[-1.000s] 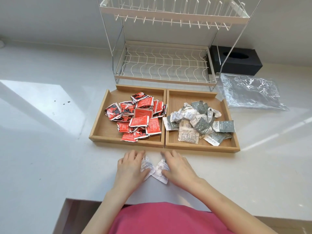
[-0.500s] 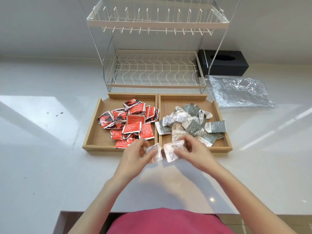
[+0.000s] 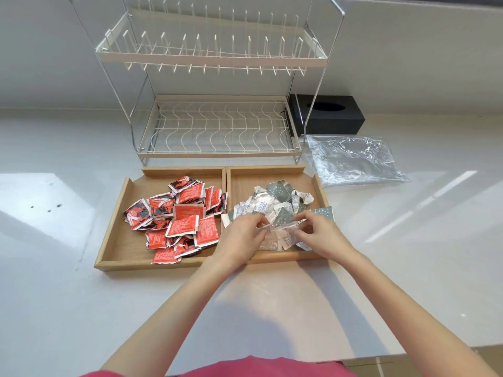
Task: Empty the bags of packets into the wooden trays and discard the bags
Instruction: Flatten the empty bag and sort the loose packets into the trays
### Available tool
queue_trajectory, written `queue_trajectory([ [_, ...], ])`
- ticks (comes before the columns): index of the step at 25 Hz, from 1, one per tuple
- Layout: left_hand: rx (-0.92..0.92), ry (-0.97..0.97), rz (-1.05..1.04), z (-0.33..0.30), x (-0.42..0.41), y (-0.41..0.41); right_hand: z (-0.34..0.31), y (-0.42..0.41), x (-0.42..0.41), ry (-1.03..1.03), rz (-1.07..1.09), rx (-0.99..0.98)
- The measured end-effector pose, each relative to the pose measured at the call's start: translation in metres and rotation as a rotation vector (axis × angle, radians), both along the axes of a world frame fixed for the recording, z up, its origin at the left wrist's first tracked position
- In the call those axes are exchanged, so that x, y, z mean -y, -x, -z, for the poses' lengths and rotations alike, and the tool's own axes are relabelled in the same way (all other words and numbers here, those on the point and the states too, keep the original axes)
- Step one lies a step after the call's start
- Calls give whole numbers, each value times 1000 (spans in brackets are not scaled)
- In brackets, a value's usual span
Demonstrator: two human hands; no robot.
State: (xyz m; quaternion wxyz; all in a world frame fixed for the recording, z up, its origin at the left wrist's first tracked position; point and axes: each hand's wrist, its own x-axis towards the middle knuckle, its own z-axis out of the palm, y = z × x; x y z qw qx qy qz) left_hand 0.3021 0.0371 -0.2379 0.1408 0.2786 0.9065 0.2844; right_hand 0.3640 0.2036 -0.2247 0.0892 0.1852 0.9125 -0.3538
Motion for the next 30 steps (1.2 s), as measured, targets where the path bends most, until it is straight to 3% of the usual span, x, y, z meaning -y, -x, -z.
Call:
queue_trajectory([
  [11, -288, 181, 96, -25, -24, 11, -16, -1, -36, -246, -147, -117],
  [18, -189, 325, 72, -36, -90, 4, -29, -3, -100, -326, -217, -79],
  [24, -140, 277, 48, -24, -161, -11, -26, -4, -171, -376, -266, -22],
  [27, -18, 163, 8, -17, -196, -14, -22, 3, -204, -370, -278, 8],
  [30, 303, -56, -186, -5, -234, -15, -18, 19, -235, -377, -309, 27],
])
